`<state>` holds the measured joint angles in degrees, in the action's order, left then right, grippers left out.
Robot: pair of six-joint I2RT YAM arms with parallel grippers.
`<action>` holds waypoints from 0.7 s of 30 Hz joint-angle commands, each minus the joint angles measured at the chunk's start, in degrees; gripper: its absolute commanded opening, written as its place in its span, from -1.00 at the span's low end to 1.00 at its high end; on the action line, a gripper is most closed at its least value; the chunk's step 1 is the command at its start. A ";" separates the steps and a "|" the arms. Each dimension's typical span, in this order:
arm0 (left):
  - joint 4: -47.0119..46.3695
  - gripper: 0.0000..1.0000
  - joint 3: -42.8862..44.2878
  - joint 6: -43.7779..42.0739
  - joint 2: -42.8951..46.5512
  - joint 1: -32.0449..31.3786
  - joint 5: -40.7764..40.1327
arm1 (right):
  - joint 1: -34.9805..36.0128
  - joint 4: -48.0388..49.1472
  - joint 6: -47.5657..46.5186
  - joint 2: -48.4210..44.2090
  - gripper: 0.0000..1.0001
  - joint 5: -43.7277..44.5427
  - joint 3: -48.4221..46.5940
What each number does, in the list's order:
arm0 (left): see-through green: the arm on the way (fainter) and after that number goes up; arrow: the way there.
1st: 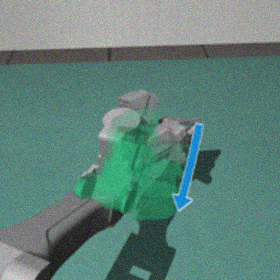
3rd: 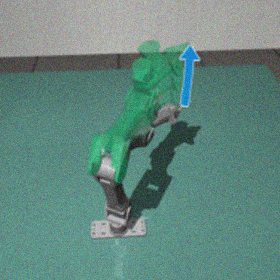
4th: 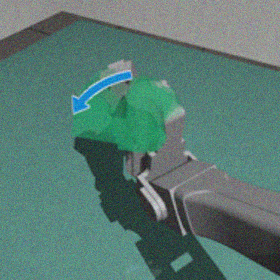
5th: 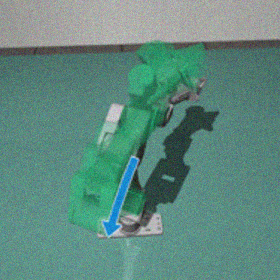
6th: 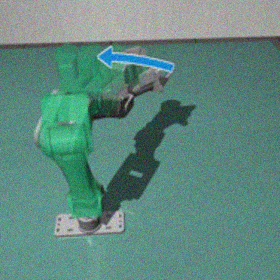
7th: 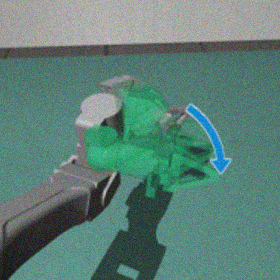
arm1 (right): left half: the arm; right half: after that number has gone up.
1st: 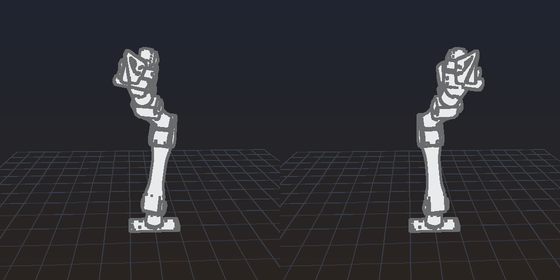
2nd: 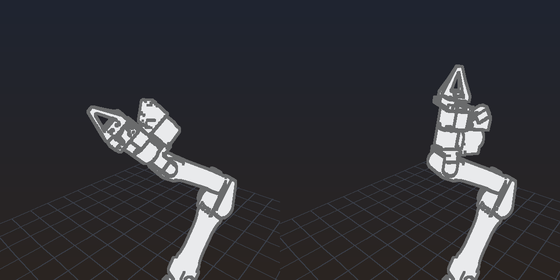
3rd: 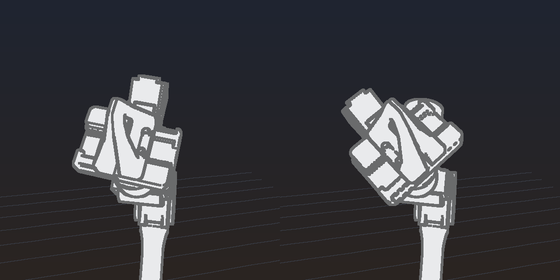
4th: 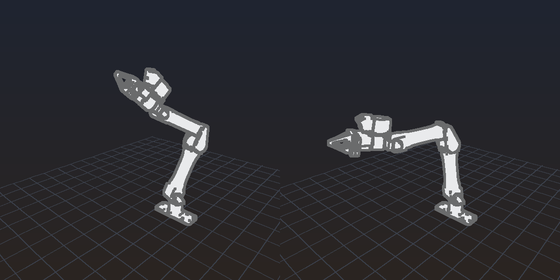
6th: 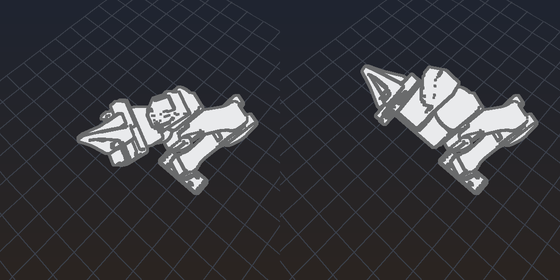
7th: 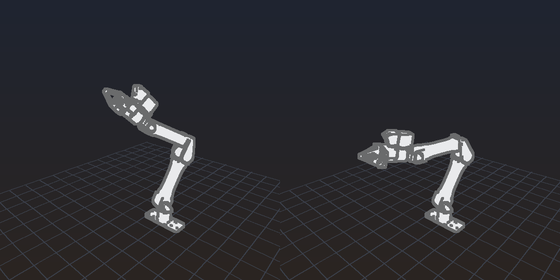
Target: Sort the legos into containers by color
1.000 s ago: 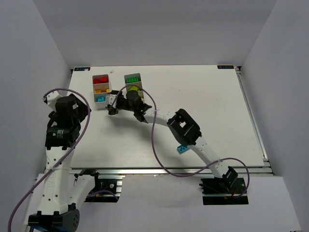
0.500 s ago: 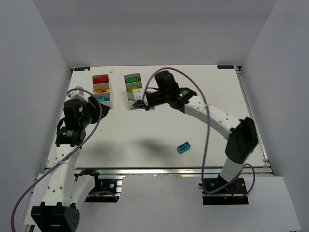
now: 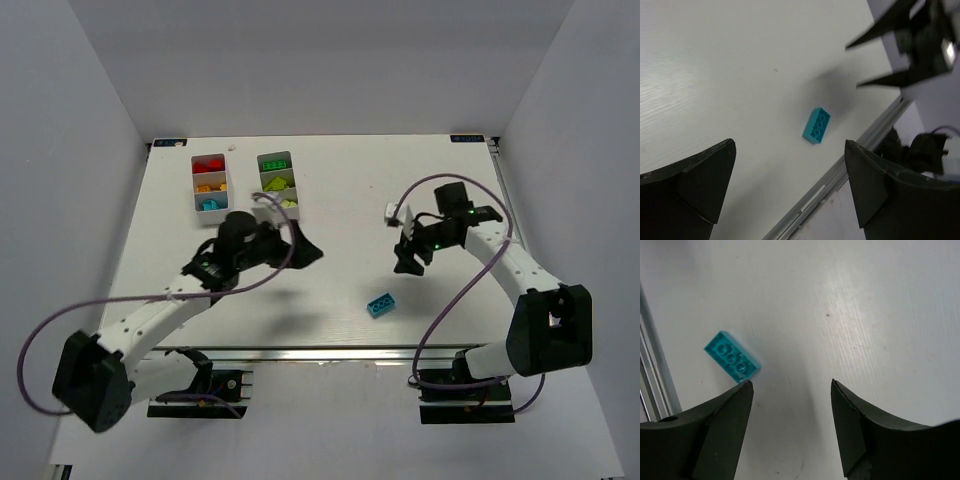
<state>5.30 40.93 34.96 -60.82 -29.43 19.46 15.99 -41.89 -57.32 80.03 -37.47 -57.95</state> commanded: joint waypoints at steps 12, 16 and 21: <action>-0.21 0.77 24.54 -21.78 -39.88 -30.86 -18.67 | -25.39 -7.51 14.52 8.83 -0.61 -20.80 -14.99; 5.15 0.72 31.13 -21.78 -45.95 -34.28 -22.36 | -26.89 -5.57 14.78 10.14 -0.57 -22.11 -15.08; 9.81 0.64 37.81 -21.07 -51.32 -37.36 -26.57 | -27.15 -4.17 15.40 10.85 -0.53 -23.35 -15.26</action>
<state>10.98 74.56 14.44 -111.57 -65.04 -2.72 -10.87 -46.52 -42.70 90.48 -57.34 -70.85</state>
